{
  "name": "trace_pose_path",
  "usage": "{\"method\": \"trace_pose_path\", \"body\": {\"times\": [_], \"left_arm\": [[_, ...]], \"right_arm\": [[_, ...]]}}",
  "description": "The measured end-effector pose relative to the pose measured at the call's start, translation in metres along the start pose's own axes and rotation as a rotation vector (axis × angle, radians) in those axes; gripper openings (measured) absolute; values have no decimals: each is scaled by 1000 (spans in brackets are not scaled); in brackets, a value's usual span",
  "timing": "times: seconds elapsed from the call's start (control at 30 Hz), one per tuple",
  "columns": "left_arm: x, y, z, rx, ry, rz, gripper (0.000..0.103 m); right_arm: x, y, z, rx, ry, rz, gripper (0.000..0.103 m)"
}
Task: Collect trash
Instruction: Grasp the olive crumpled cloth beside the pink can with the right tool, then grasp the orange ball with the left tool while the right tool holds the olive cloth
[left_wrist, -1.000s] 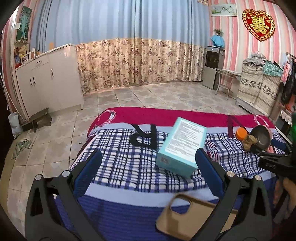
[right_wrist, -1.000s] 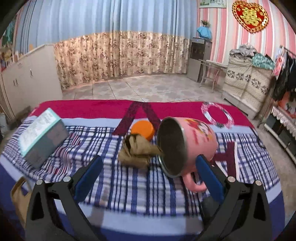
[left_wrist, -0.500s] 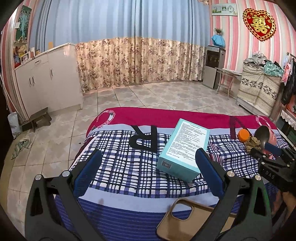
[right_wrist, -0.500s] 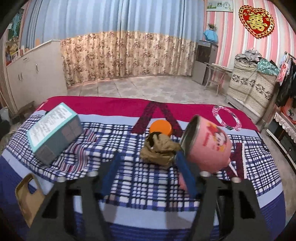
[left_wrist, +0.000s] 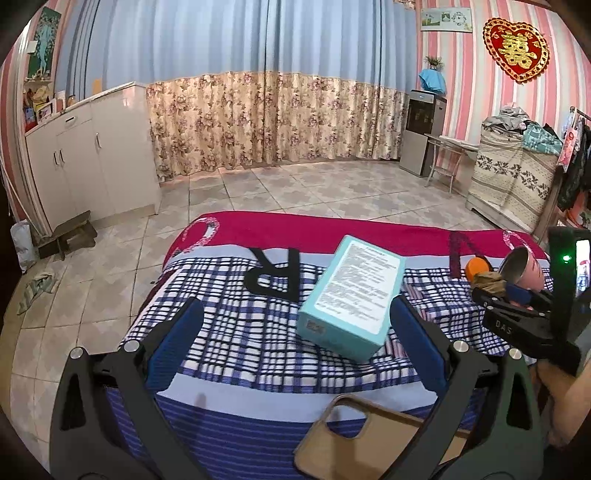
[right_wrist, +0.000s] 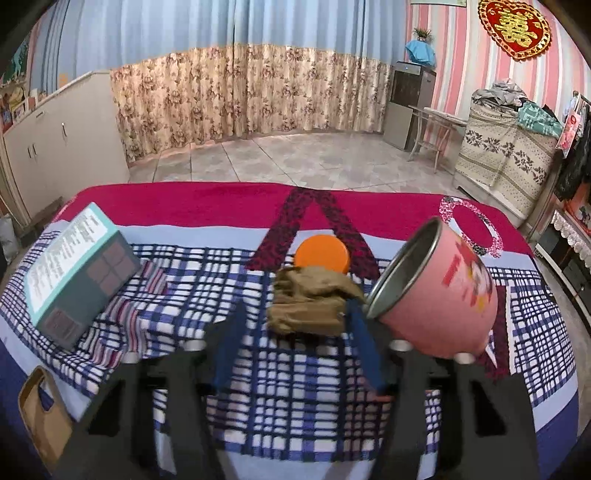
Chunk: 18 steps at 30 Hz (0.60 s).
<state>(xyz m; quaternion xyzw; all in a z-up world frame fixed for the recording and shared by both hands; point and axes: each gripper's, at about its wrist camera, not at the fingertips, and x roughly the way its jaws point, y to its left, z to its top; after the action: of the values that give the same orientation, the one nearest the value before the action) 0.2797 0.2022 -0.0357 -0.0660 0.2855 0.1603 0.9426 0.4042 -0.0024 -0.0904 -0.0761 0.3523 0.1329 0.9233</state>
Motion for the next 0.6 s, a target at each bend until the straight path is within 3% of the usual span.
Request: {"method": "trace_pose_path", "body": {"times": [0.17,0.3,0.5,0.6], "left_arm": [[1,-23,4,25,9,-44,97],[8,-53,6,59,24,-109,97],[31,-105,4,96,90,-205,97],[43,-132,2,143,93,-212,97]], "right_arm": [[-23,-18,-8,15,-35,59,40],[-76,-39,-28,47,-109,139,39],[-114,-85,-53,72,-138,75,39],[-126,-115,-67,101,-139,28,39]]}}
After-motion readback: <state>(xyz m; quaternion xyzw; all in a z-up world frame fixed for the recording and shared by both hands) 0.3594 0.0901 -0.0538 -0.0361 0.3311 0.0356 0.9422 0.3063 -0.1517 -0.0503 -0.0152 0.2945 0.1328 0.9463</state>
